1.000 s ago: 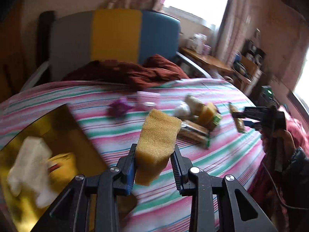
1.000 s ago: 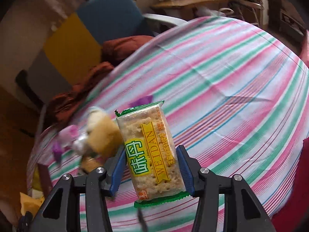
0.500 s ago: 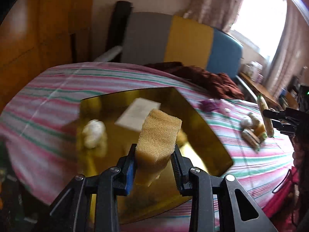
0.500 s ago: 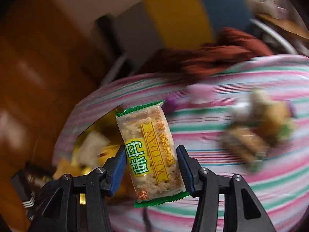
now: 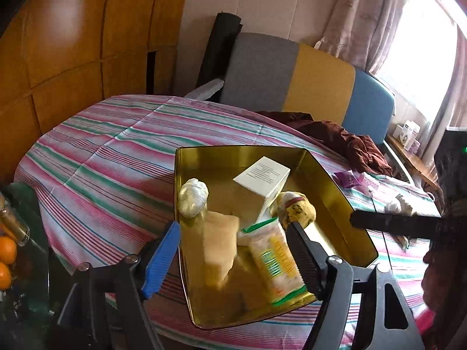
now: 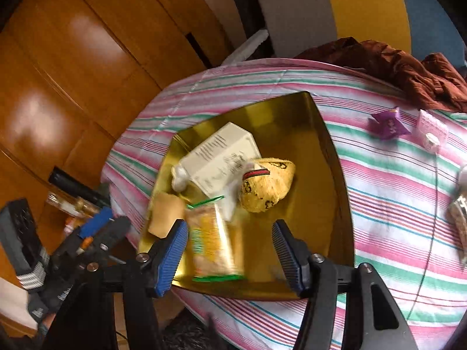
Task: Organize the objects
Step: 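Place the sponge in the gold tray with the left tool while the right tool places the cracker pack, then open both tools and withdraw them from the tray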
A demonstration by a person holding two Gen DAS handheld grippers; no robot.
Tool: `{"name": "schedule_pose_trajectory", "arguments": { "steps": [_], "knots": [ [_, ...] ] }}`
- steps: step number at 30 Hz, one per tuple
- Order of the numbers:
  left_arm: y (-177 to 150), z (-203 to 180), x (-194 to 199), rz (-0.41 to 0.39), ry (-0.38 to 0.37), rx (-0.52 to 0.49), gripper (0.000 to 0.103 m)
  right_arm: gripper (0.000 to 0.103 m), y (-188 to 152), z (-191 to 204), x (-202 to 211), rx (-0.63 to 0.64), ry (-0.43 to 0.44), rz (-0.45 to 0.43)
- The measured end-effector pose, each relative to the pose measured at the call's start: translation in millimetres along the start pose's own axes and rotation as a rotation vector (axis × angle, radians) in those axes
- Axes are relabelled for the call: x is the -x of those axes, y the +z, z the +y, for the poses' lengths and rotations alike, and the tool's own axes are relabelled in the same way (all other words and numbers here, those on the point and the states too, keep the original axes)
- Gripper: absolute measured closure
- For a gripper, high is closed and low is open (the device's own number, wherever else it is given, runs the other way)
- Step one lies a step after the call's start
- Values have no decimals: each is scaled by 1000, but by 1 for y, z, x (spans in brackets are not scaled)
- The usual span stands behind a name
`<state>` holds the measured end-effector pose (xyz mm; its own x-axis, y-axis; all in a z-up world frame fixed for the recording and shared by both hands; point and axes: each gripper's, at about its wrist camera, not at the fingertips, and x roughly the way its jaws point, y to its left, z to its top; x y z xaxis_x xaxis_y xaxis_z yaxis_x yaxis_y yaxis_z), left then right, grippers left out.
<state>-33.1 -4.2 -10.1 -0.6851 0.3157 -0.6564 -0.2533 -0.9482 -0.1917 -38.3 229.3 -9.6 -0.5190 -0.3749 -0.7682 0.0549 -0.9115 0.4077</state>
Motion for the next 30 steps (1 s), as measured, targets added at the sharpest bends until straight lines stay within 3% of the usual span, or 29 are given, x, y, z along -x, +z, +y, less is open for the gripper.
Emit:
{"name": "schedule_pose_trajectory", "arguments": {
  "steps": [7, 12, 30],
  "knots": [
    [1, -14, 8, -51, 83, -48, 10, 34, -18, 1, -6, 59, -128, -57],
    [1, -23, 11, -64, 115, -77, 9, 34, -29, 10, -4, 119, -189, -78],
    [-11, -59, -2, -4, 76, -172, 9, 34, -33, -23, 10, 67, -251, -124]
  ]
}}
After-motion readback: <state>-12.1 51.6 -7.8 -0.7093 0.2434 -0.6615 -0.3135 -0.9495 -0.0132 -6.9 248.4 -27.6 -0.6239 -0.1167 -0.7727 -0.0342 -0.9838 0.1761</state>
